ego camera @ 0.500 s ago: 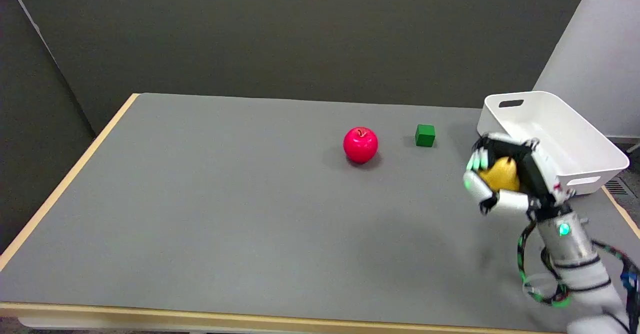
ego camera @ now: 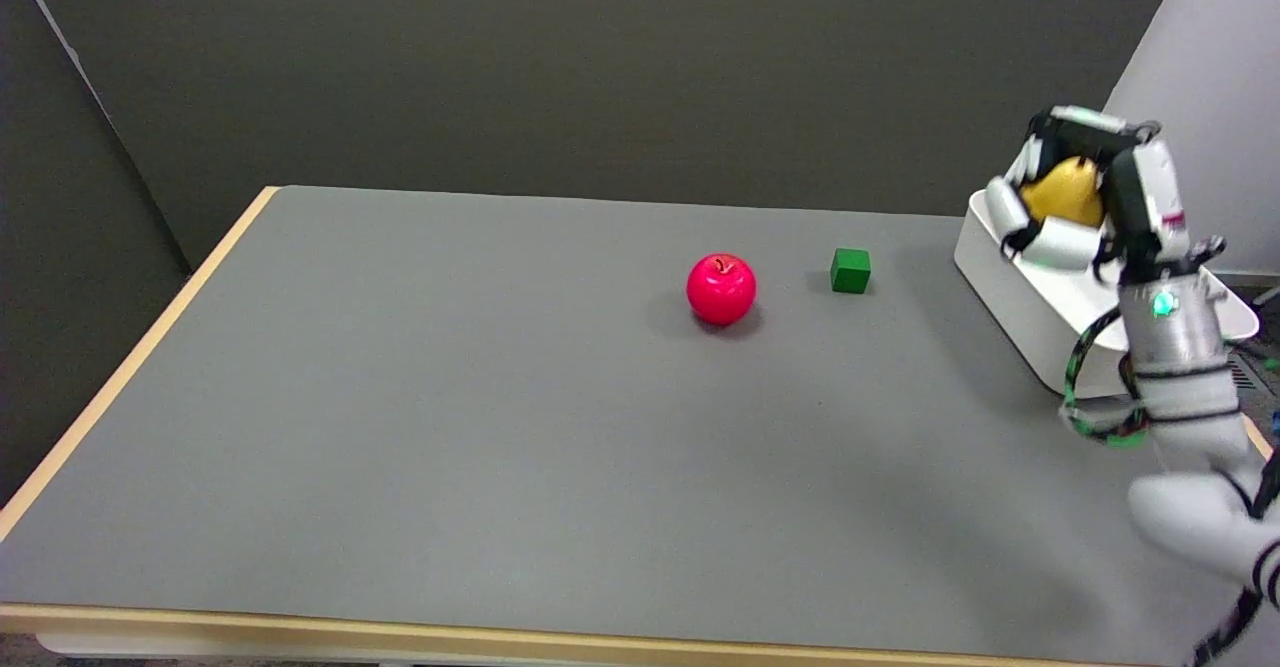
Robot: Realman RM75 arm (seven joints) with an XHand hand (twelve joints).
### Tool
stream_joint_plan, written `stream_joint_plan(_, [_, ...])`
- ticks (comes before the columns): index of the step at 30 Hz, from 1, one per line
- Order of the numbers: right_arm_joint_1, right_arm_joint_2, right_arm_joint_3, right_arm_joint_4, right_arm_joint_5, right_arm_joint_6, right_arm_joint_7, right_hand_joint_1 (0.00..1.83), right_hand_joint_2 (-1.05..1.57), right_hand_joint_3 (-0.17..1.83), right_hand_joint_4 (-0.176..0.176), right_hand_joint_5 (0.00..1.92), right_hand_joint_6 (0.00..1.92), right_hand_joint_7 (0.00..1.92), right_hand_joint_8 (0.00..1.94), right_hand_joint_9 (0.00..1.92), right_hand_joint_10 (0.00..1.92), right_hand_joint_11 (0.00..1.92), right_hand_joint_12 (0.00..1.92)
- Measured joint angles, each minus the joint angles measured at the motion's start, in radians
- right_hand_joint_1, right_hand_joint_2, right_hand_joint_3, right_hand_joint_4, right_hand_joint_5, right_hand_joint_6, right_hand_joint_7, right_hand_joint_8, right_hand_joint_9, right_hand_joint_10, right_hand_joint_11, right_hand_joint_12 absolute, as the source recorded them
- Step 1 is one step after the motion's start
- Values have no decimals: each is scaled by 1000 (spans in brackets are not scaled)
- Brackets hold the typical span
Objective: Place the yellow pear into the white box.
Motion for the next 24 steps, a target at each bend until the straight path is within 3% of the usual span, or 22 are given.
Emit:
stream_joint_plan(15, [365, 61, 22, -327, -181, -205, -62, 1164, 628, 936, 45, 981, 1921, 1205, 1941, 1341, 1921, 1218, 1921])
stream_joint_plan(24, [475, 76, 16, -512, -267, -291, -176, 1155, 634, 936, 39, 957, 1921, 1166, 1941, 1325, 1921, 1188, 1921])
